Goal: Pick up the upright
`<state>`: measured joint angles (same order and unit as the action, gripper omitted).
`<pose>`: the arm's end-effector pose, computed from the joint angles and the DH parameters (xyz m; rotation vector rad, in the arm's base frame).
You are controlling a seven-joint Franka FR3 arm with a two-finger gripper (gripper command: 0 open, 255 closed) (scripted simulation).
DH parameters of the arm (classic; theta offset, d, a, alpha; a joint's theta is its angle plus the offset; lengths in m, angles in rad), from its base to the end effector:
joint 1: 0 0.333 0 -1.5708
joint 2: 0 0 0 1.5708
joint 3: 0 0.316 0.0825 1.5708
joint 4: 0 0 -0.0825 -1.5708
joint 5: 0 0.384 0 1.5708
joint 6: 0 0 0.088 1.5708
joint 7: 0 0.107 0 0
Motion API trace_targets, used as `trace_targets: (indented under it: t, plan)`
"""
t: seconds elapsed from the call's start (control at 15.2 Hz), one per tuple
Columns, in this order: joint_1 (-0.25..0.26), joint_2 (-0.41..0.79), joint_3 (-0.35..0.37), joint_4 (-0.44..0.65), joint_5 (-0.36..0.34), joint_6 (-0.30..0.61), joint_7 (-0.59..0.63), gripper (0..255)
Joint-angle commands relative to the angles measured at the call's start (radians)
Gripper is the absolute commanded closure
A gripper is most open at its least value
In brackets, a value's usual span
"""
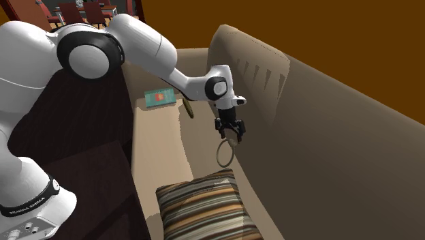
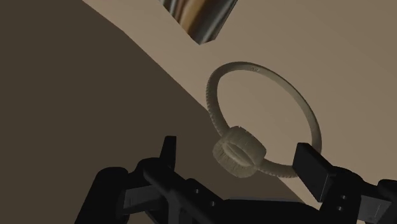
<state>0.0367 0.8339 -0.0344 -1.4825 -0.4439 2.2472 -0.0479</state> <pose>0.7100 -0.0066 0.1741 2.7370 0.4893 -0.1089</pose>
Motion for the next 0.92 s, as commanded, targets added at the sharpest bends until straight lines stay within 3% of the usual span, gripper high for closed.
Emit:
trace_targets:
  t: [0.0, 0.33, 0.4, 0.86]
  plan:
    - [0.001, 0.024, -0.002, 0.011, -0.003, 0.013, 0.006, 0]
    - [0.002, 0.061, -0.005, 0.025, -0.007, 0.035, 0.016, 0]
    - [0.002, 0.062, -0.005, 0.026, -0.007, 0.034, 0.016, 255]
    - [0.002, 0.061, -0.006, 0.024, -0.007, 0.035, 0.016, 255]
